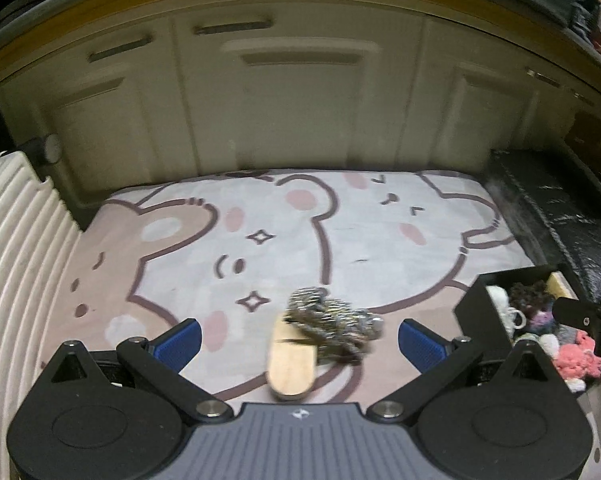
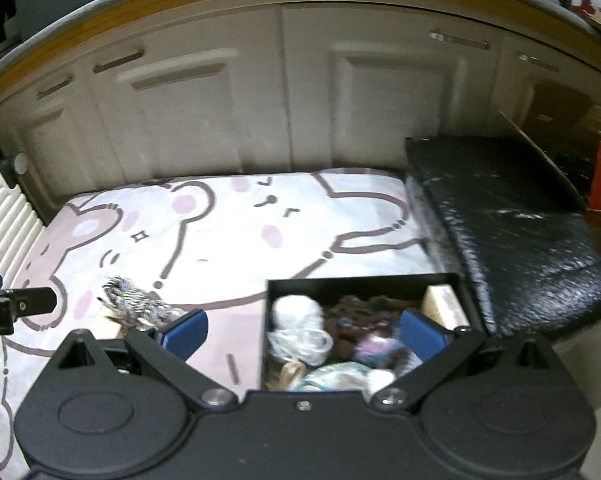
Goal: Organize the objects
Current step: 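Lower the right tool onto the rope toy while the left tool lowers onto the wooden paddle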
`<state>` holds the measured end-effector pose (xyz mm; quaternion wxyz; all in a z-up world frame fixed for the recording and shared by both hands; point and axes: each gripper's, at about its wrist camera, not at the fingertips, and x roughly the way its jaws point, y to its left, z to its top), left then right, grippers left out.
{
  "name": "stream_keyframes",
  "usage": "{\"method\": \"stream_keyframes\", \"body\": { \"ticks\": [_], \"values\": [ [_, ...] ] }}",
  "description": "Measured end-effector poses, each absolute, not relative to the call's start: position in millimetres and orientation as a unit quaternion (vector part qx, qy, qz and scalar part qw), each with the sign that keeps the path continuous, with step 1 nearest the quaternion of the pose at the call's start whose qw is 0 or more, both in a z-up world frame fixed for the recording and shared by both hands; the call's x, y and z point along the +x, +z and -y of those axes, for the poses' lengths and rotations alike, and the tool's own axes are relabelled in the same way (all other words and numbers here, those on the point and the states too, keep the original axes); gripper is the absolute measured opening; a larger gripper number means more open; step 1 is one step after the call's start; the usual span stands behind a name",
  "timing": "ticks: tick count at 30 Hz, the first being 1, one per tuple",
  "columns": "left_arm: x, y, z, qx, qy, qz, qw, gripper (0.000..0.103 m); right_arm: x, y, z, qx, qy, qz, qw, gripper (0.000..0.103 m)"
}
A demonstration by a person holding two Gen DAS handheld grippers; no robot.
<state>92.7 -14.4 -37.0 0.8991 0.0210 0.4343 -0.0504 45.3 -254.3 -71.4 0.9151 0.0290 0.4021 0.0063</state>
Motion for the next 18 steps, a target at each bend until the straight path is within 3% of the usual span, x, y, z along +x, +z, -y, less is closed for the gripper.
{"method": "stream_keyframes", "body": {
  "ticks": [18],
  "values": [
    [96.0,-39.5,-24.5,0.028,-0.016,-0.427,0.904,0.103,70.9,-72.9,192.4,0.025,0.063,-0.399,0.914,0.103]
  ]
}}
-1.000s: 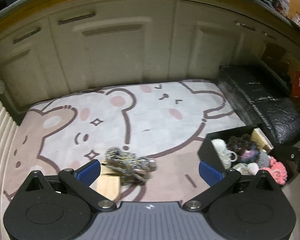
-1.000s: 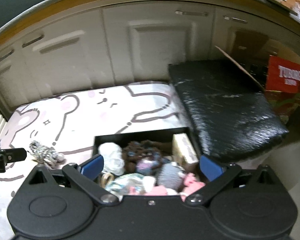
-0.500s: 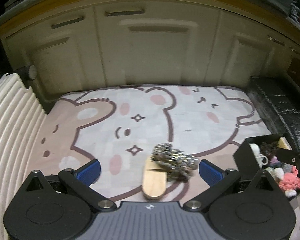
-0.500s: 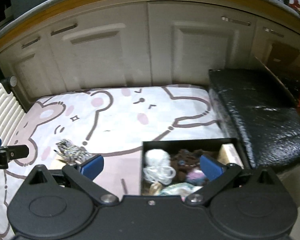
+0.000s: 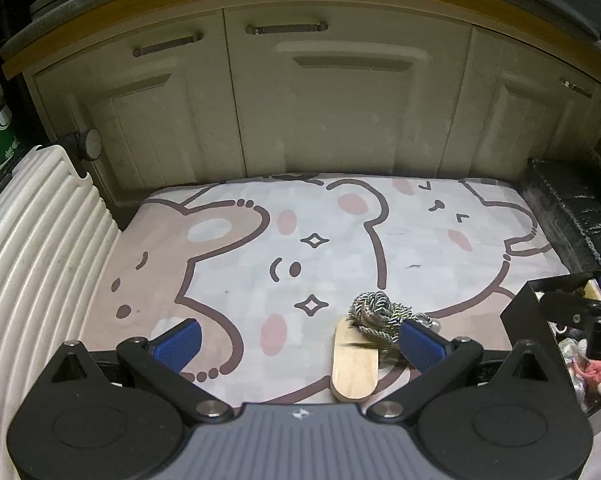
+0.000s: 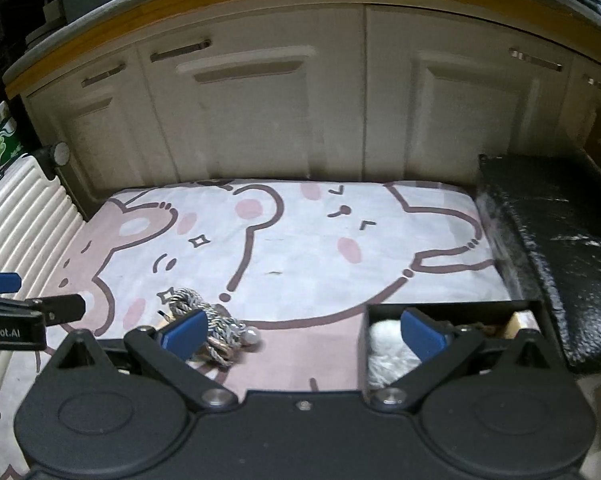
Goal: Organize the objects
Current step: 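Lower the right tool onto the rope toy while the left tool lowers onto the wooden paddle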
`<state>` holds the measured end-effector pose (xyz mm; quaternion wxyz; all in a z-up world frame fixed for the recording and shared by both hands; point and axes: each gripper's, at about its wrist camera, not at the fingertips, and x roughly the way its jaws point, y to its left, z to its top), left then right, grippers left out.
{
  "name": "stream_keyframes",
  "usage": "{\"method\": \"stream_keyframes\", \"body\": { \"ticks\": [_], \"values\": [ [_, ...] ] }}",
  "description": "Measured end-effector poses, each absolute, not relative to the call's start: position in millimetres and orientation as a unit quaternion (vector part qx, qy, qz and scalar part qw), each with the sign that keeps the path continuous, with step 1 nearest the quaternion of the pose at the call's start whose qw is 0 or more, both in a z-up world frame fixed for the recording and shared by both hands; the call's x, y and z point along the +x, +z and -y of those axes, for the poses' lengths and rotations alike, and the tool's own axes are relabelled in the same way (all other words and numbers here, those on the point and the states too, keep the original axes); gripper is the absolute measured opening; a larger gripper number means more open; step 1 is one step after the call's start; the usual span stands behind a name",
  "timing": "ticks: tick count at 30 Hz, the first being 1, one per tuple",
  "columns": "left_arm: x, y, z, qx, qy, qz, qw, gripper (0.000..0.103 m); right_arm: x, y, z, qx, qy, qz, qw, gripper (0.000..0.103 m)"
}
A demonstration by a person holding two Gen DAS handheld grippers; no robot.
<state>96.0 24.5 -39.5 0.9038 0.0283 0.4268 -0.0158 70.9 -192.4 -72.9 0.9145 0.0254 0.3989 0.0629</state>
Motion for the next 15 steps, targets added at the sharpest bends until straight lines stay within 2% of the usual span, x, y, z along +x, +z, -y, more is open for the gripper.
{"method": "stream_keyframes", "body": {
  "ticks": [15],
  "values": [
    [103.7,-60.6,-32.1,0.033,-0.042,-0.410,0.911,0.103,104.2,-104.5,163.0,0.011,0.081,-0.409,0.909,0.103]
  ]
}}
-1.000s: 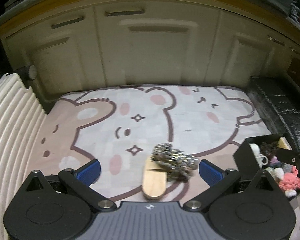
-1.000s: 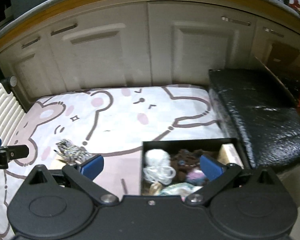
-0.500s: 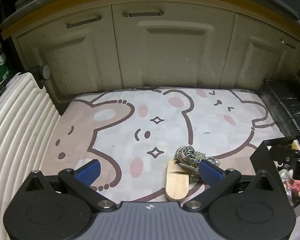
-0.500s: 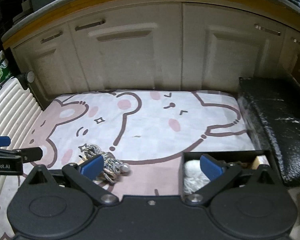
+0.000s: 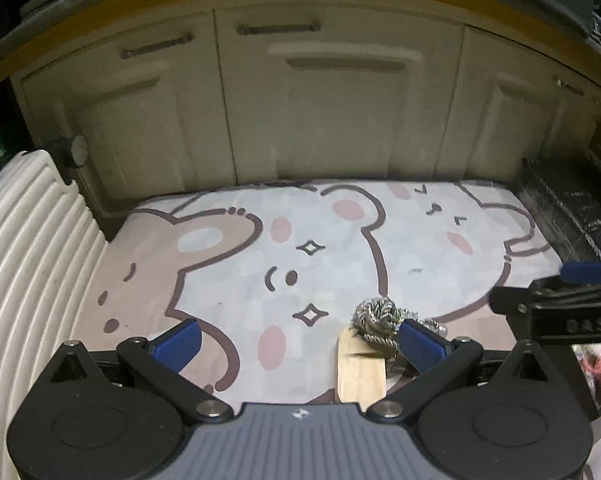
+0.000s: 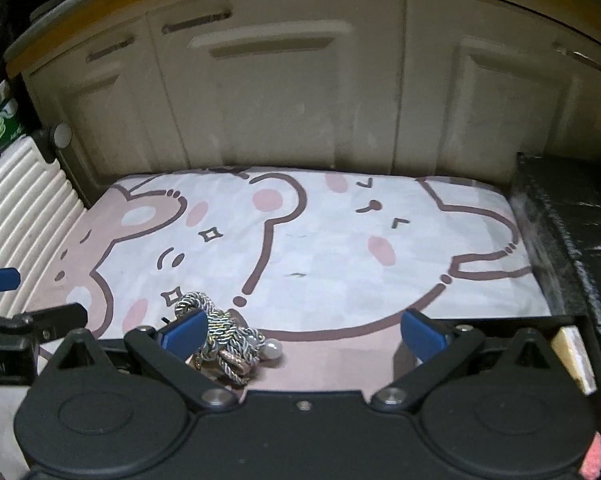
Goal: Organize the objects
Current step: 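Lower the right tool onto the rope toy while the left tool lowers onto the wooden paddle, then grasp the blue-gold rope toy with the right tool while the left tool grasps the wooden paddle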
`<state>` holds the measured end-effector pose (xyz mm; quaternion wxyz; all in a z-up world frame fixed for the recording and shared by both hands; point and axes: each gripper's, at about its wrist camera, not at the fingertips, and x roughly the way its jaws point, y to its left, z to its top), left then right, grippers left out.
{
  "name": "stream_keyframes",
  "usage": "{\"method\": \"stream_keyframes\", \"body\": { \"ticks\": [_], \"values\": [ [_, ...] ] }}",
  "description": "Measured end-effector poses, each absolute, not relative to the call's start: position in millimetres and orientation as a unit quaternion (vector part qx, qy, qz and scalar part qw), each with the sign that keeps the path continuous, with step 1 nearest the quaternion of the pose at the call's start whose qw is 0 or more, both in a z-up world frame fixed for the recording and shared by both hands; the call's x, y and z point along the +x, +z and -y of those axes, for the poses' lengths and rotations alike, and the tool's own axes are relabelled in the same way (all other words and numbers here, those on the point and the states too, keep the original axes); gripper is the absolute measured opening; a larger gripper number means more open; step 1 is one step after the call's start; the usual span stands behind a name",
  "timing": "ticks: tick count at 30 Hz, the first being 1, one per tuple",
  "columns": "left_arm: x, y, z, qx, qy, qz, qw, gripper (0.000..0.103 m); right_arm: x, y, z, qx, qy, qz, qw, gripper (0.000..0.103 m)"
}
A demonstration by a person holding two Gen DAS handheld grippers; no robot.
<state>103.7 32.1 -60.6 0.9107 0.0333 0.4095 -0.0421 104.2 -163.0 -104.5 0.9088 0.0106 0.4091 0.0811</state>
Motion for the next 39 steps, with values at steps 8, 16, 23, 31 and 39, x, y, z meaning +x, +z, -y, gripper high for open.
{"method": "stream_keyframes", "body": {
  "ticks": [8,16,23,31,39],
  "values": [
    [113.0,-83.9,-31.7,0.058,-0.066,-0.434,0.897,0.103,122.4,-125.6,141.2,-0.007,0.103,-0.414,0.904,0.103],
    [120.5,-103.9,-32.6,0.064,-0.073,-0.468,0.878,0.103,141.6,-149.1,124.5,-0.016,0.111,-0.467,0.877,0.095],
    [127.3,-119.4,-22.1,0.086,-0.093,-0.487,0.864,0.103,149.0,-162.5,109.1,-0.032,0.135,-0.486,0.863,0.087],
    [132.7,-133.0,-10.4,0.100,-0.102,-0.505,0.851,0.103,157.2,-174.8,97.0,-0.032,0.156,-0.501,0.851,0.067],
    [141.6,-141.4,-9.0,0.075,-0.101,-0.520,0.845,0.103,158.0,-170.6,104.4,-0.025,0.173,-0.507,0.844,0.048]
  ]
}}
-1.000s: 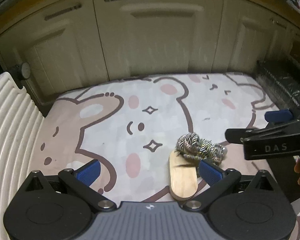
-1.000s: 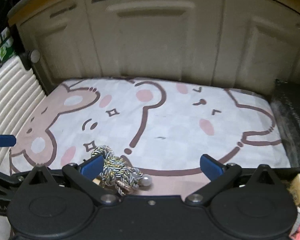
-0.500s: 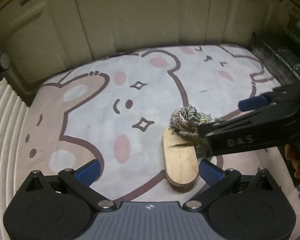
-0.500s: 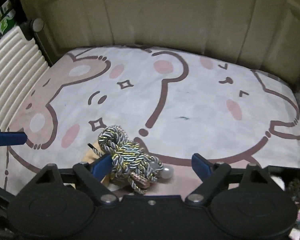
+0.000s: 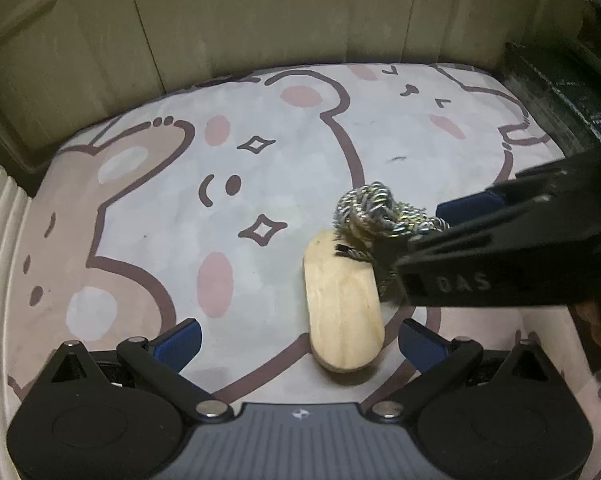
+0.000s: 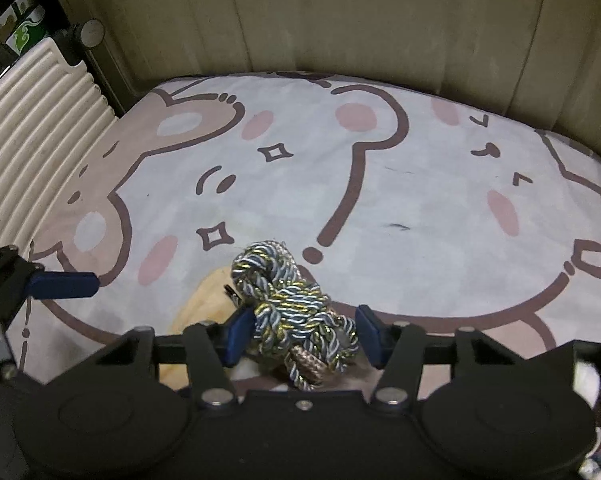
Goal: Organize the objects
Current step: 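Grasp the blue-gold rope toy with the right tool while the left tool grasps the wooden paddle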
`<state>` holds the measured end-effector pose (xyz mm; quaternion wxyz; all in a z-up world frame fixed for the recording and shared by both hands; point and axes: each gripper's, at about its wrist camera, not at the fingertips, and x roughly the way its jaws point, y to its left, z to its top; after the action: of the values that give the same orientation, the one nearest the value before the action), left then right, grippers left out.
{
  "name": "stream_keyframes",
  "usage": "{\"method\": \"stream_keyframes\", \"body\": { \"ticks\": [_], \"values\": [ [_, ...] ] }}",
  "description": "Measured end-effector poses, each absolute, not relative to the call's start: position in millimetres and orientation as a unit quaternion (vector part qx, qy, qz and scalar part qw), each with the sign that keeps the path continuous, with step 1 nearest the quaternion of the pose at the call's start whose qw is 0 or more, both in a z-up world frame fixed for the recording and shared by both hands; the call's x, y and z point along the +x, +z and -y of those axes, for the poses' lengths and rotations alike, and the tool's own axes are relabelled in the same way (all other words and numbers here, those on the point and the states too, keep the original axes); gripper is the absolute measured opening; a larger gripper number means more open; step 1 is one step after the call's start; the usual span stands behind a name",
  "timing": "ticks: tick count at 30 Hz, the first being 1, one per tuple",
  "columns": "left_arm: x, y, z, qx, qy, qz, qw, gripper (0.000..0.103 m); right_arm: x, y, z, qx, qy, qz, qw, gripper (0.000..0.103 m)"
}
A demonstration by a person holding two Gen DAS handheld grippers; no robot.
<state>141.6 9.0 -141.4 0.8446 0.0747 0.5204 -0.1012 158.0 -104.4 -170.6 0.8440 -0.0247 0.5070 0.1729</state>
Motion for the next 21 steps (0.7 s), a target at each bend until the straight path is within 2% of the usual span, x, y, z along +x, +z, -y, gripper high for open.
{"method": "stream_keyframes", "body": {
  "ticks": [4,8,9,15,19,21],
  "values": [
    [145.6,-140.0,-5.5,0.054,-0.101,-0.516,0.849,0.101,158.7,-160.1,113.9,-0.006,0.169,-0.500,0.849,0.039],
    [151.0,-143.4,-2.2,0.036,-0.099,-0.525,0.844,0.091,159.0,-153.7,123.8,0.009,0.170,-0.504,0.847,0.036],
    [152.0,-144.5,-1.3,0.032,-0.099,-0.528,0.843,0.090,159.0,-152.0,126.1,0.013,0.170,-0.506,0.846,0.032],
    [157.6,-150.9,3.0,0.017,-0.093,-0.543,0.834,0.075,157.0,-142.0,142.3,0.036,0.160,-0.518,0.840,0.028],
    [159.5,-154.8,2.7,0.016,-0.086,-0.554,0.828,0.053,153.1,-136.8,155.8,0.045,0.152,-0.524,0.837,0.027],
    [159.0,-155.0,2.0,0.009,-0.091,-0.556,0.826,0.048,150.5,-134.9,163.0,0.047,0.144,-0.530,0.834,0.027]
  ]
}}
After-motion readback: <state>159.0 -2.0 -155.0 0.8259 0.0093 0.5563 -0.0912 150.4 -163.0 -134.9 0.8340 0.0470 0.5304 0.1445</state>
